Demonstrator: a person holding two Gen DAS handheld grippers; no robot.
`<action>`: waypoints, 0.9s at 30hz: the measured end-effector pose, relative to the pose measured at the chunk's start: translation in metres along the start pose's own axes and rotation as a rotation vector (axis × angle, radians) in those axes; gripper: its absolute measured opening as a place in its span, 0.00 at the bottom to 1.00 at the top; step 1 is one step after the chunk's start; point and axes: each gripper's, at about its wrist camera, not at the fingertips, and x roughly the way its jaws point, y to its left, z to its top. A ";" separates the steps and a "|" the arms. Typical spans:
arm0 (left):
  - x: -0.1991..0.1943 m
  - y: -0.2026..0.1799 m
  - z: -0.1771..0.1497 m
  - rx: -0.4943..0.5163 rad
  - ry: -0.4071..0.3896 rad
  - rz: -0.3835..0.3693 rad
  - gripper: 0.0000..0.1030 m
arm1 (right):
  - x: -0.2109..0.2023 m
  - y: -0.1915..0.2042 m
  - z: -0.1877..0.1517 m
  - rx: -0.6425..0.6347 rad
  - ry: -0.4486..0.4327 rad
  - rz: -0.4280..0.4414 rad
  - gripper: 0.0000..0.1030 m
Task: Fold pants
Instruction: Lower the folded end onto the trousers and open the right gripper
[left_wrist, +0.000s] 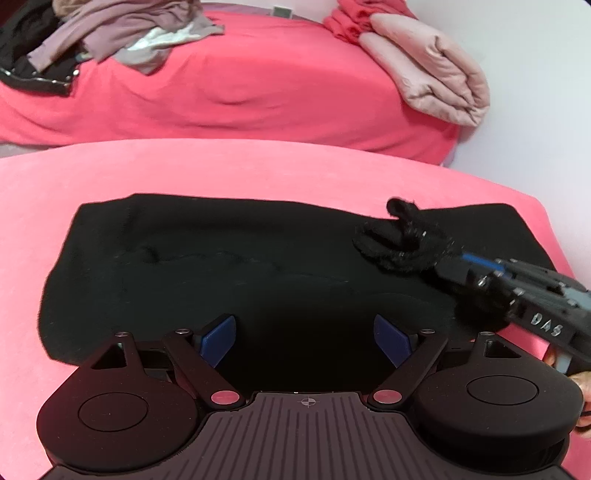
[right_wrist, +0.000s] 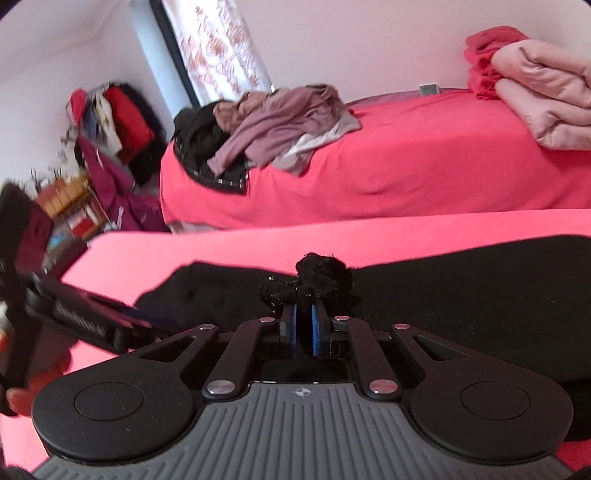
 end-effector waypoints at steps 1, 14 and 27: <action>-0.002 0.004 -0.001 -0.005 -0.004 0.000 1.00 | 0.001 0.002 0.000 -0.012 0.005 -0.006 0.11; -0.015 -0.008 0.017 0.016 -0.044 -0.020 1.00 | -0.024 0.058 -0.019 -0.266 0.076 0.134 0.69; 0.031 -0.106 0.058 0.164 -0.074 -0.137 1.00 | -0.112 -0.073 0.016 -0.030 -0.088 -0.329 0.44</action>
